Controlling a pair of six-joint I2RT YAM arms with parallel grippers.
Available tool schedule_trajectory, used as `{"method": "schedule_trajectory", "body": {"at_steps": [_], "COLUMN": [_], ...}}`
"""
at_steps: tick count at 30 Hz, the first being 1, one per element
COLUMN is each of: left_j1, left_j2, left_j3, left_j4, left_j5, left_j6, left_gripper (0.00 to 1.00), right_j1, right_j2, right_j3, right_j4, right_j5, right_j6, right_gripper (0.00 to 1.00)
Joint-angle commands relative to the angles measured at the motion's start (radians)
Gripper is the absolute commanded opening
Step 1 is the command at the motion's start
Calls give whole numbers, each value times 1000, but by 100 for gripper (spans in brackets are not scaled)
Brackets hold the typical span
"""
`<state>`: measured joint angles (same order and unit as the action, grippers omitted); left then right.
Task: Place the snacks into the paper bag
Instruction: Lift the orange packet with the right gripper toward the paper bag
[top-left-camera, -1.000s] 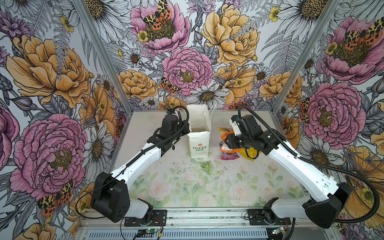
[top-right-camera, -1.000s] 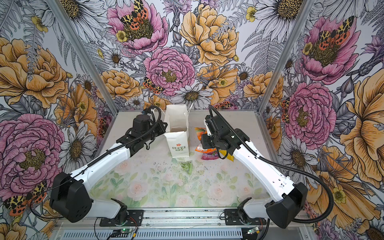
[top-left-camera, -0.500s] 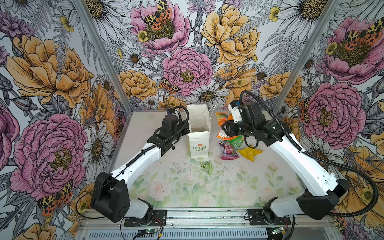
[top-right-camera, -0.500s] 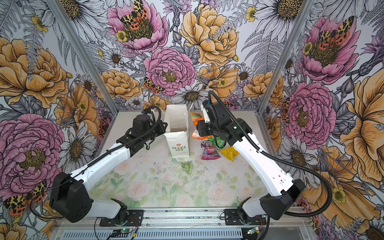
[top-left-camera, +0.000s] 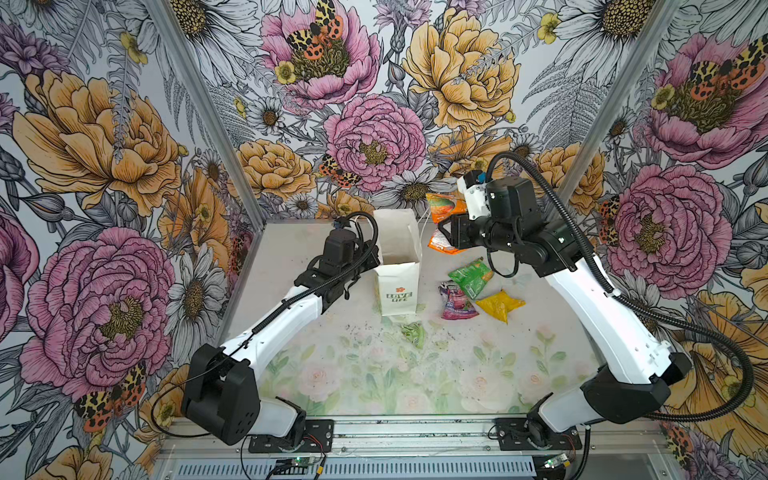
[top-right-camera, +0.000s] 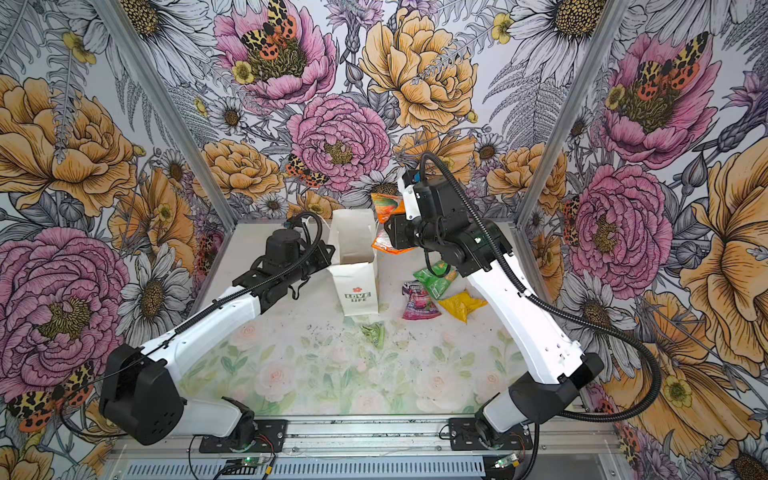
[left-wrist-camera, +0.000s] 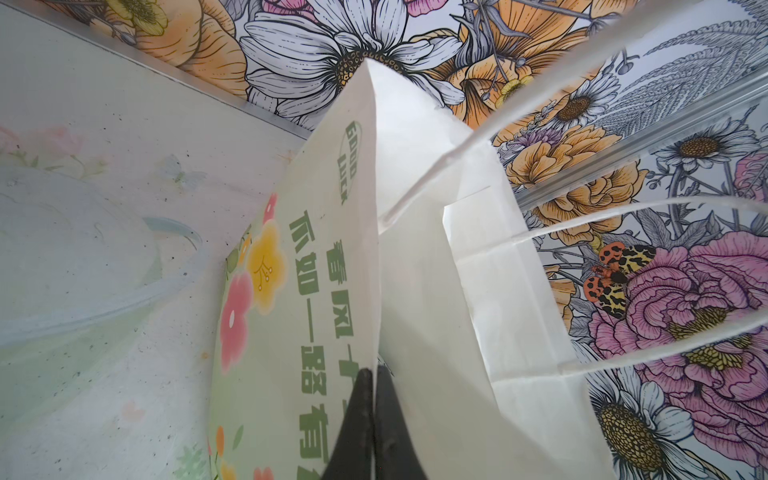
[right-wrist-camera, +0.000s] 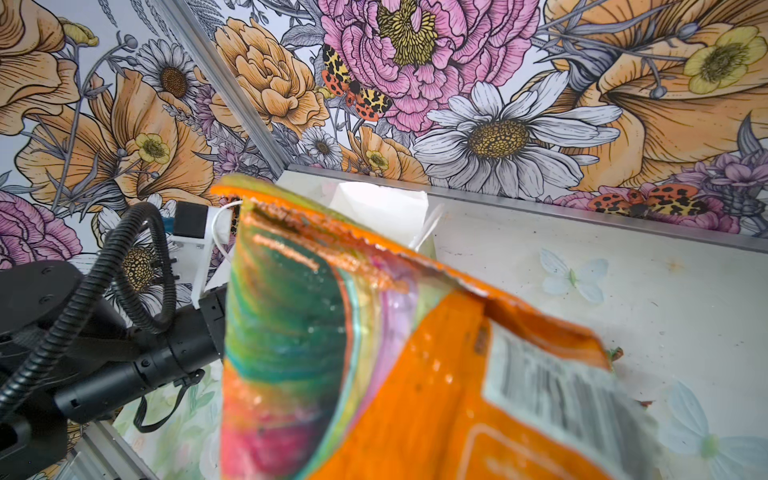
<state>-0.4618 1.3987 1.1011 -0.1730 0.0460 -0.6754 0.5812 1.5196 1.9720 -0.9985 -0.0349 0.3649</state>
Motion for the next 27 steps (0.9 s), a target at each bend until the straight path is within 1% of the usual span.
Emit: {"method": "schedule_trajectory", "body": {"at_steps": [1, 8, 19, 27], "left_j1": [-8, -6, -3, -4], "left_j2": [-15, -18, -20, -20], "left_j3": [-1, -4, -10, -17], "left_j4": [30, 32, 40, 53], "left_j5": [32, 34, 38, 40], "left_j6": [-1, -1, -3, -7], "left_gripper": [0, 0, 0, 0], "right_j1": [7, 43, 117, 129], "right_j2": [17, 84, 248, 317], "right_j3": [66, 166, 346, 376], "right_j4": [32, 34, 40, 67], "right_j5": [-20, -12, -2, -27], "right_j6": [-2, 11, 24, 53], "right_gripper": [42, 42, 42, 42]}}
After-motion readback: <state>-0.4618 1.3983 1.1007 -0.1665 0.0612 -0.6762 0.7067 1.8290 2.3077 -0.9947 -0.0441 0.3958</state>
